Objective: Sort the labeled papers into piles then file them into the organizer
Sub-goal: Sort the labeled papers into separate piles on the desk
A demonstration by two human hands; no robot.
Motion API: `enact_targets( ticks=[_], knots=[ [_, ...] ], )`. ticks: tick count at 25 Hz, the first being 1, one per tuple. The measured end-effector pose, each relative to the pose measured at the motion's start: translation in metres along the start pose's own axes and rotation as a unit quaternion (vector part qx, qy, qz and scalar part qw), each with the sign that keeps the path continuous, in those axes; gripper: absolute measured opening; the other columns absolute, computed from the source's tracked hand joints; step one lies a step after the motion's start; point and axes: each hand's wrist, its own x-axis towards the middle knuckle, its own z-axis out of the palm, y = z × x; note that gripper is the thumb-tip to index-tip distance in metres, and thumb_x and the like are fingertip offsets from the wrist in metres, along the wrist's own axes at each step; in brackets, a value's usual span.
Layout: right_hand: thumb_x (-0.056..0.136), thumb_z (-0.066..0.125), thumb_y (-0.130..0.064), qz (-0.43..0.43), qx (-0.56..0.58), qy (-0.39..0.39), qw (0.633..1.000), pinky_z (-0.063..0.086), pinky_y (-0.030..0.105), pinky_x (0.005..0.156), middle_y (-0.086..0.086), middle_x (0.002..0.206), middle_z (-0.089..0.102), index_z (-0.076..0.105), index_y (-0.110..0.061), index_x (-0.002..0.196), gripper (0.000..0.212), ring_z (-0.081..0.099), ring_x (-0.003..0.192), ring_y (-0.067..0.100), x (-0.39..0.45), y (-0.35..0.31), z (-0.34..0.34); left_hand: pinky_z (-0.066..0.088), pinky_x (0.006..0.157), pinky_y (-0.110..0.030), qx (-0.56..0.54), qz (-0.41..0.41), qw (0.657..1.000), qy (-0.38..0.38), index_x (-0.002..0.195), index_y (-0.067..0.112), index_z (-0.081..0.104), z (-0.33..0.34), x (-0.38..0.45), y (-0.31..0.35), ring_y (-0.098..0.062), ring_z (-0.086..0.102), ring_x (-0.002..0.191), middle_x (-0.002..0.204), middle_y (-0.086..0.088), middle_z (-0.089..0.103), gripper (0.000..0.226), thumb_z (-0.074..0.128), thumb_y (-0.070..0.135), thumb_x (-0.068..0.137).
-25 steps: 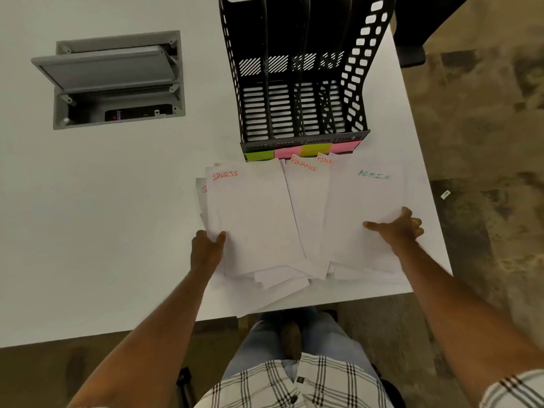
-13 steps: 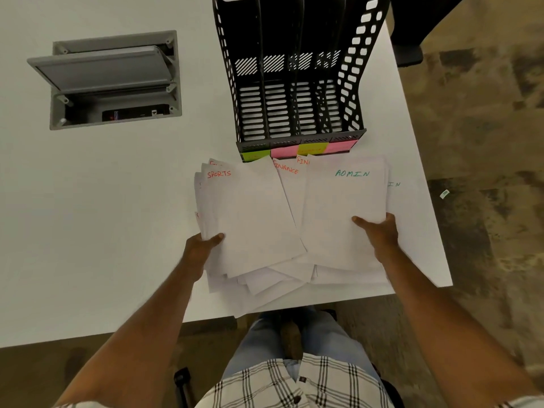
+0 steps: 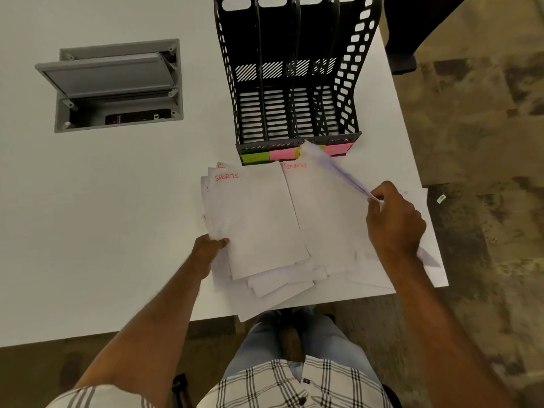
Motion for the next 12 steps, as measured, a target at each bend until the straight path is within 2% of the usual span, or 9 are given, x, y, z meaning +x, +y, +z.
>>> enact_targets(
  ticks=[3, 7, 10, 12],
  knots=[
    [0.096, 0.063, -0.026, -0.042, 0.027, 0.043, 0.998, 0.038, 0.024, 0.058, 0.003, 0.078, 0.068, 0.061, -0.019, 0.101, 0.008, 0.049, 0.059, 0.013, -0.015, -0.039, -0.043, 0.049, 0.103, -0.051, -0.016, 0.001, 1.0, -0.025, 0.125, -0.003, 0.063, 0.009, -0.005, -0.001, -0.035, 0.064, 0.109, 0.127, -0.022, 0.066, 0.038, 0.072, 0.001, 0.088],
    [0.096, 0.063, -0.033, -0.081, 0.082, 0.028, 0.993, 0.045, 0.025, 0.062, -0.004, 0.082, 0.068, 0.06, -0.025, 0.11, 0.016, 0.052, 0.061, 0.011, -0.032, -0.083, -0.087, 0.051, 0.096, -0.044, -0.023, 0.003, 0.999, -0.041, 0.124, -0.003, 0.063, 0.016, -0.011, -0.001, -0.034, 0.064, 0.104, 0.126, -0.02, 0.066, 0.037, 0.071, 0.0, 0.088],
    [0.096, 0.064, -0.038, -0.085, 0.115, -0.019, 0.99, 0.049, 0.027, 0.062, -0.016, 0.083, 0.059, 0.053, -0.033, 0.11, 0.019, 0.056, 0.064, 0.013, -0.03, -0.09, -0.086, 0.051, 0.097, -0.047, -0.037, 0.006, 0.998, -0.052, 0.126, -0.003, 0.062, 0.015, -0.012, -0.002, -0.039, 0.063, 0.113, 0.126, -0.02, 0.066, 0.038, 0.069, -0.002, 0.088],
    [0.091, 0.068, -0.039, -0.044, 0.164, -0.095, 0.981, 0.051, 0.029, 0.07, -0.018, 0.092, 0.06, 0.052, -0.035, 0.116, 0.03, 0.061, 0.076, 0.013, -0.016, -0.08, -0.063, 0.055, 0.086, -0.042, -0.054, 0.004, 0.996, -0.072, 0.122, 0.0, 0.065, 0.01, -0.013, -0.004, -0.038, 0.064, 0.109, 0.122, -0.019, 0.068, 0.034, 0.068, 0.0, 0.088]
  ],
)
